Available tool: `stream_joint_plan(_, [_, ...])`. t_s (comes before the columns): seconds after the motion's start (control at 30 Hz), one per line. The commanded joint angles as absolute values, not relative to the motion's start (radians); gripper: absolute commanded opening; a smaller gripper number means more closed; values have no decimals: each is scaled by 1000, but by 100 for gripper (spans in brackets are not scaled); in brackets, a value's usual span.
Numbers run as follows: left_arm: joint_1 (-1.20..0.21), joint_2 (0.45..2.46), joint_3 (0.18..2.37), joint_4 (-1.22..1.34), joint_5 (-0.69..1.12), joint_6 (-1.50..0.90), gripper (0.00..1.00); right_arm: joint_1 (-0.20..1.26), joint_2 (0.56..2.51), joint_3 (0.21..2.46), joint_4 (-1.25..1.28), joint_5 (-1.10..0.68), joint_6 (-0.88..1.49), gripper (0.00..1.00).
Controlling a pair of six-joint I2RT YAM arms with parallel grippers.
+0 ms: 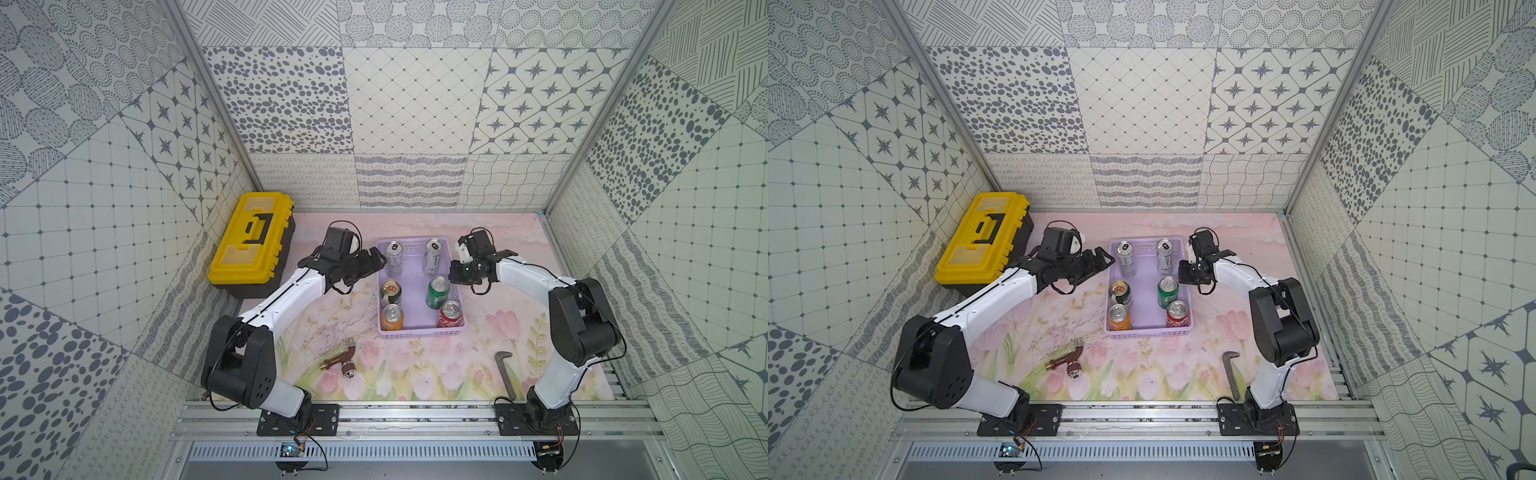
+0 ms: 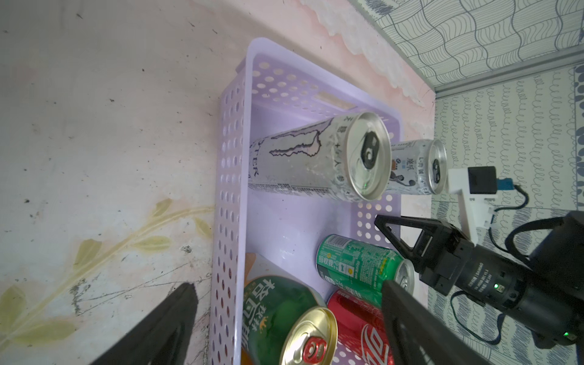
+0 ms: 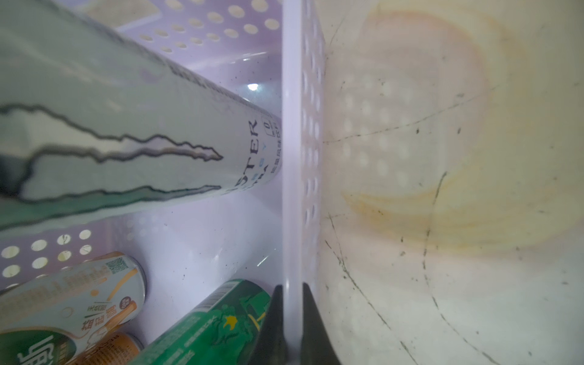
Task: Take out the drinks from the basket
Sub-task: Move the basket to the center of the board.
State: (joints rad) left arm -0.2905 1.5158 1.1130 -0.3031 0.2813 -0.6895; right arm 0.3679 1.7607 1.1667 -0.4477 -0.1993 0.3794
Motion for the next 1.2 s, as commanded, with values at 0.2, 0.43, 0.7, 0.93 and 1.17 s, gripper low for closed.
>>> stream_joint_plan(0.2, [-325,1512,1113,-331,273,-691,94,436,1692,1082,-484,-214,416,0])
stream_joint_plan(0.43, [-330,1511,1125,-336,274,-689,94,413,1687,1119,-483,-183,414,0])
stream_joint_plan(0.7, [-336,1535,1124,-392,132,-670,84,411,1703,1141,-477,-191,413,0])
stream_joint_plan(0.93, [-336,1611,1118,-335,34,-645,76,411,1709,1141,-471,-199,405,0])
stream_joint_plan(1.17, [-339,1707,1175,-294,-25,-654,67,411,1712,1139,-469,-201,402,0])
